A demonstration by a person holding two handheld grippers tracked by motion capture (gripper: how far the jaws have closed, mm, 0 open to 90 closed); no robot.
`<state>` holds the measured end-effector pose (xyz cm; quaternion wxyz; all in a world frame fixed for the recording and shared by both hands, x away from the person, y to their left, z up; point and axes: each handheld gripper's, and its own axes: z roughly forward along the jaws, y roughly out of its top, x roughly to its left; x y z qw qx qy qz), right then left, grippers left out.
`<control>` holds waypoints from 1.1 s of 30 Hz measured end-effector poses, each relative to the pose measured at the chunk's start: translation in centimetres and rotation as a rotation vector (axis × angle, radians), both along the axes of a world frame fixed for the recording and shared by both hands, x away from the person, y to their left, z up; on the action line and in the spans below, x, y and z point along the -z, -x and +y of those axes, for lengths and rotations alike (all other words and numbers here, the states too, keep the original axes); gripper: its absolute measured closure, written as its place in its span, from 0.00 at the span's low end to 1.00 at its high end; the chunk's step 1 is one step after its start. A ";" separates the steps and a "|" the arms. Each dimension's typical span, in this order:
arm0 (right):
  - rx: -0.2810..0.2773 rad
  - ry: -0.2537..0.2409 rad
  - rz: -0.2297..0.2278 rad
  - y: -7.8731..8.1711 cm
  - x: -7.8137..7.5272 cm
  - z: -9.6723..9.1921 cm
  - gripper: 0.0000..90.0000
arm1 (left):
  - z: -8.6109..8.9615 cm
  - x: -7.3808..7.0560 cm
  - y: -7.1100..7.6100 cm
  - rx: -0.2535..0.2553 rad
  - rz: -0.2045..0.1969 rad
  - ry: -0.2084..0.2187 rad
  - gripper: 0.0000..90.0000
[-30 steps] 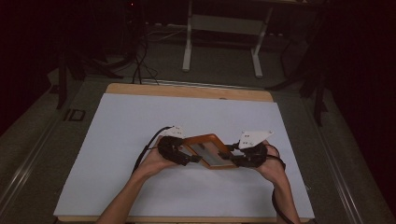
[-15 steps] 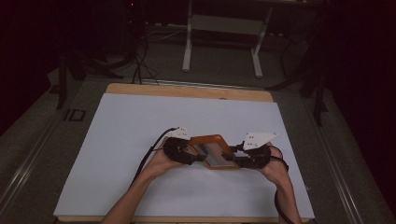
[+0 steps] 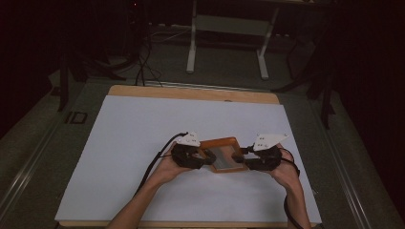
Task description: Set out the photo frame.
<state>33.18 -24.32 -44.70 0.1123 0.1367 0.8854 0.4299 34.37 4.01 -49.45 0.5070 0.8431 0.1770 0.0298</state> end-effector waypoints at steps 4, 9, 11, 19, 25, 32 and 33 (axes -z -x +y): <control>0.011 0.031 0.004 -0.1 0.2 -0.4 0.68 | -0.4 -0.3 0.3 0.011 -0.031 -0.015 0.73; 0.026 0.066 0.004 -0.2 0.5 -0.6 0.67 | -1.0 -0.6 0.5 0.019 -0.060 -0.040 0.75; 0.029 0.066 0.009 -0.2 0.5 -0.8 0.67 | -1.1 -0.8 0.5 0.021 -0.065 -0.046 0.75; 0.026 0.068 0.018 -0.3 0.7 -0.4 0.67 | -0.5 -1.4 0.6 0.016 -0.072 -0.042 0.75; 0.024 0.038 0.017 -0.2 0.4 0.0 0.67 | 0.6 -2.3 0.8 0.006 -0.080 -0.022 0.75; 0.018 0.008 0.032 -0.3 0.4 1.1 0.67 | 1.8 -3.0 1.2 -0.012 -0.078 -0.017 0.74; 0.018 0.008 0.036 -0.3 0.4 1.3 0.67 | 2.0 -3.0 1.2 -0.017 -0.076 -0.014 0.74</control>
